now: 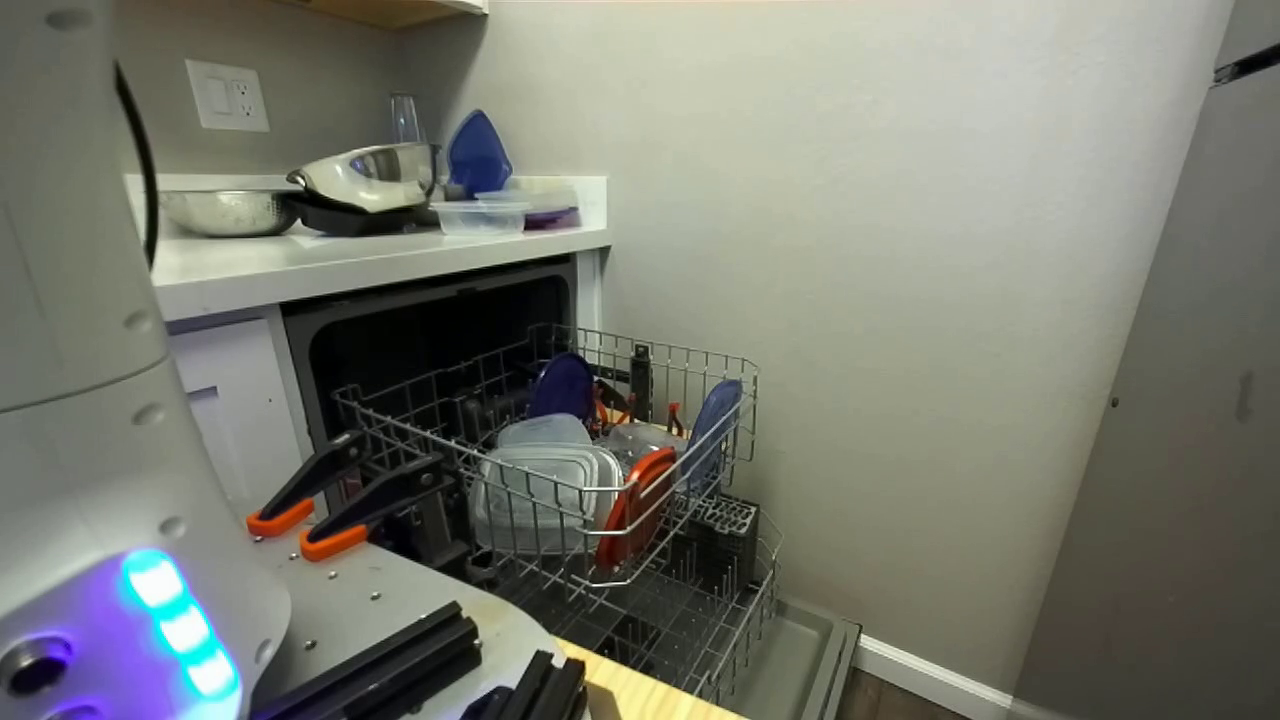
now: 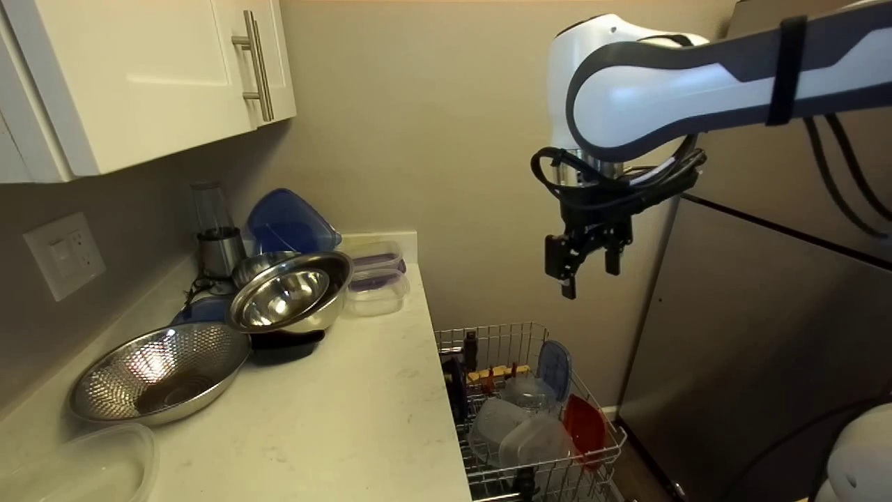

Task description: Remove the clear bowl from the countertop and put it in the dishwasher

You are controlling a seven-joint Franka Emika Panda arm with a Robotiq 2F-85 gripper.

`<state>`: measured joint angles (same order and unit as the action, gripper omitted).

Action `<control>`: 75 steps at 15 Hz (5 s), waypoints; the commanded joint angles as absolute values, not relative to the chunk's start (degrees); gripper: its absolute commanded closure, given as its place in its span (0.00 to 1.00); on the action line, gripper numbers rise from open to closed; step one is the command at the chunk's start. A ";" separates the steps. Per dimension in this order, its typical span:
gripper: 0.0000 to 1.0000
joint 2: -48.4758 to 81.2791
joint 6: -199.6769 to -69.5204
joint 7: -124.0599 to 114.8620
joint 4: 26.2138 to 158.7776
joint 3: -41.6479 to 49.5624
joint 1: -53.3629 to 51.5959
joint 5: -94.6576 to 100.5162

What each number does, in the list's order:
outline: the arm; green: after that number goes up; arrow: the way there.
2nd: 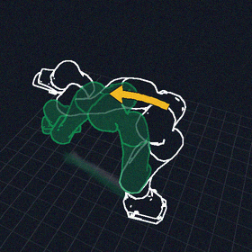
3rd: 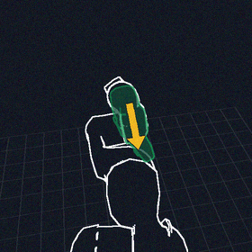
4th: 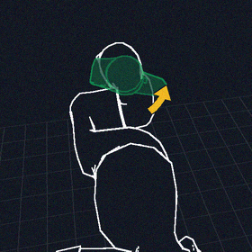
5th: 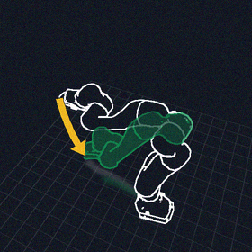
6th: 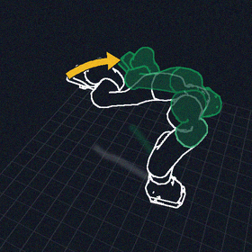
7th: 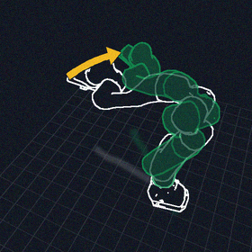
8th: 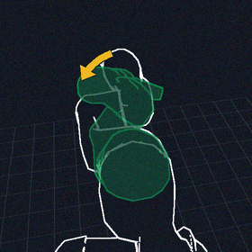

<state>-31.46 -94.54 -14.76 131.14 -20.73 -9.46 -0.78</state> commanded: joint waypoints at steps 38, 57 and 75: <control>0.00 11.72 -126.96 -28.18 106.42 -12.48 -15.60 8.31; 0.00 44.60 -130.23 -26.96 66.10 -7.91 -21.79 3.55; 0.80 59.96 -128.69 -34.23 47.36 -5.51 -21.15 -4.16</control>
<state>60.74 -129.14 -31.71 48.33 -6.62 -21.81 -4.10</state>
